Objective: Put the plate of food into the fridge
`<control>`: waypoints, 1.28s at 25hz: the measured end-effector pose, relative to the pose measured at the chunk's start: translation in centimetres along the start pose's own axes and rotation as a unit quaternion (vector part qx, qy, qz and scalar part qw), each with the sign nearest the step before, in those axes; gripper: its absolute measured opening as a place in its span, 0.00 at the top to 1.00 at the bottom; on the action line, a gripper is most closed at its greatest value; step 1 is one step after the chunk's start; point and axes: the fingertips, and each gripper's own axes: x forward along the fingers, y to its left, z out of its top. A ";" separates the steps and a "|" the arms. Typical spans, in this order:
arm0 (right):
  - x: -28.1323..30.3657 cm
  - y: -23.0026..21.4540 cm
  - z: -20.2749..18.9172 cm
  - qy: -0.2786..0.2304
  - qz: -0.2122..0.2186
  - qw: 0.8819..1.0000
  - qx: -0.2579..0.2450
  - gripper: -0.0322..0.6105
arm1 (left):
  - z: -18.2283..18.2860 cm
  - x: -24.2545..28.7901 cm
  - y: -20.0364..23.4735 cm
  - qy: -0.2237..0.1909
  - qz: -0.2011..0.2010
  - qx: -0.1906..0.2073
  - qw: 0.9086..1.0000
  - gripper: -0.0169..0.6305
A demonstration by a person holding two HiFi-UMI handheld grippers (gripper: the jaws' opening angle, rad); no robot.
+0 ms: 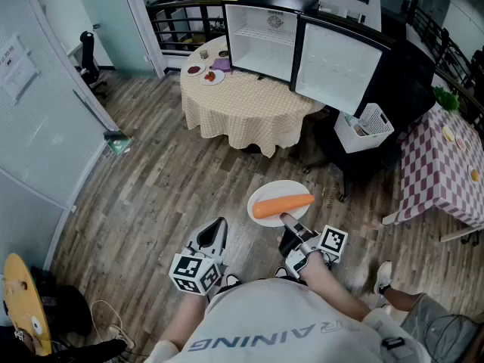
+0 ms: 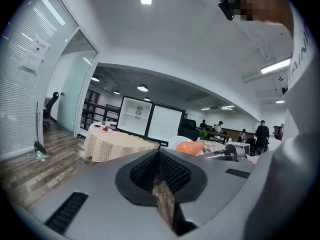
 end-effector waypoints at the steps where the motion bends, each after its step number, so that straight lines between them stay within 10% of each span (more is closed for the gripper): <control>1: 0.0 0.0 0.0 0.000 0.001 1.000 0.000 0.90 | 0.0 0.0 -0.1 0.000 -0.001 0.001 1.000 0.96; 32: 3.0 -0.2 -5.3 -0.009 -0.002 1.000 0.010 0.90 | -1.0 -4.5 4.5 0.007 0.002 -0.011 1.000 0.96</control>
